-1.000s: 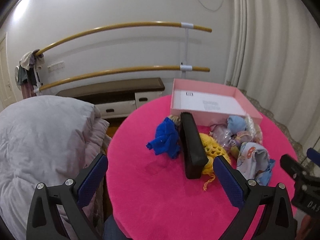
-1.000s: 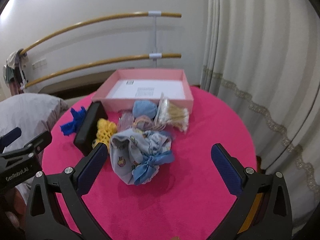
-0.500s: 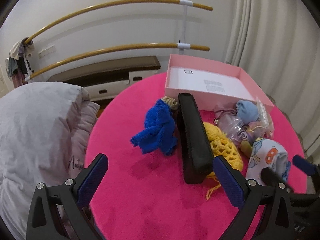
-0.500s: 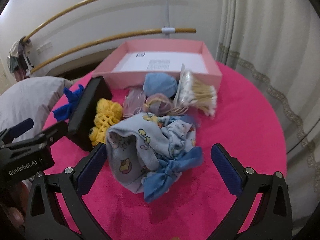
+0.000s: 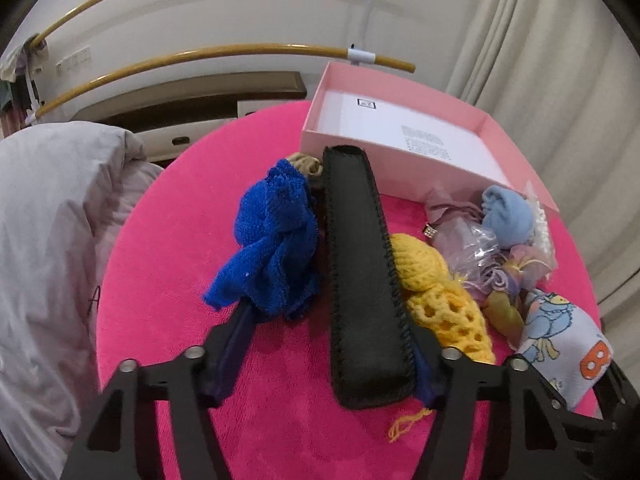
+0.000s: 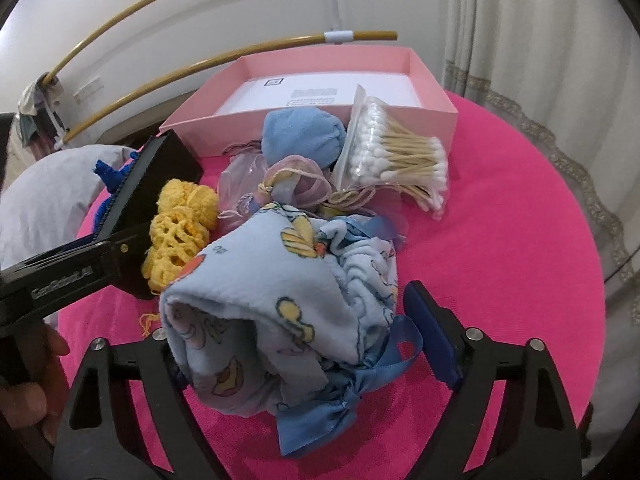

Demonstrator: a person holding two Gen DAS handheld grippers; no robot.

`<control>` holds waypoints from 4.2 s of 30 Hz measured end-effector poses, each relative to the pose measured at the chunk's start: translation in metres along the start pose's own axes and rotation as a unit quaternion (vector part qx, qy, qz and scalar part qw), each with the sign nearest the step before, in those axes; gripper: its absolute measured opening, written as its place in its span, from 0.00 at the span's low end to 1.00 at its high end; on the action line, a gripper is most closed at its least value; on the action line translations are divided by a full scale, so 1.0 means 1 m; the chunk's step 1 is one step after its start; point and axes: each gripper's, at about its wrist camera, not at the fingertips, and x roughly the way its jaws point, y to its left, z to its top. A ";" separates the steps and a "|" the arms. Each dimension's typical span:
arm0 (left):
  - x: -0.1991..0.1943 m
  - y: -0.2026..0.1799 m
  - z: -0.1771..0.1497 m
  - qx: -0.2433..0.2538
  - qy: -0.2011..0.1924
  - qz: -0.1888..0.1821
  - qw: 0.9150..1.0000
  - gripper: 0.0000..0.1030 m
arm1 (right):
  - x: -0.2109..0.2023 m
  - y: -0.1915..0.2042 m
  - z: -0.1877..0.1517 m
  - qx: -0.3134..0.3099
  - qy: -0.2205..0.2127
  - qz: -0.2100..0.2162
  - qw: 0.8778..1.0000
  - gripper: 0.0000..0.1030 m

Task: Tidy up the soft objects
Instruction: 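Grasp the black pouch with the left tool while the right tool grasps the cloth bundle, then carry both items over the pink box and release them inside, then withdraw both tools from the box back toward the remaining items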

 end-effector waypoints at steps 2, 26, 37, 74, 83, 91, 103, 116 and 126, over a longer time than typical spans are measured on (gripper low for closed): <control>0.005 -0.001 0.004 0.005 0.003 -0.007 1.000 0.40 | 0.001 -0.001 0.001 -0.001 0.001 0.008 1.000 0.74; -0.083 -0.022 -0.052 0.091 -0.053 -0.011 0.994 0.21 | -0.066 0.000 -0.003 0.007 -0.058 0.017 0.998 0.52; -0.126 -0.013 -0.030 0.089 -0.094 -0.009 0.992 0.21 | -0.086 0.000 0.016 0.001 -0.087 0.011 0.996 0.52; 0.027 -0.092 0.239 0.106 -0.061 -0.027 0.992 0.21 | 0.049 -0.055 0.251 0.001 -0.055 -0.003 0.998 0.53; 0.097 -0.116 0.279 0.094 -0.021 -0.016 0.995 0.22 | 0.094 -0.061 0.260 0.006 -0.017 -0.010 1.000 0.53; 0.136 -0.122 0.304 0.084 0.009 -0.011 0.996 0.22 | 0.117 -0.066 0.264 0.011 0.004 -0.009 1.000 0.53; 0.125 -0.133 0.318 0.086 -0.010 0.021 0.996 0.79 | 0.130 -0.068 0.269 0.017 0.016 -0.022 0.999 0.96; 0.046 -0.138 0.285 0.080 -0.085 0.036 0.993 1.00 | 0.059 -0.077 0.257 0.047 -0.034 -0.008 0.998 1.00; -0.030 -0.121 0.227 0.077 -0.156 0.027 0.984 1.00 | -0.036 -0.061 0.224 0.042 -0.109 -0.010 0.993 1.00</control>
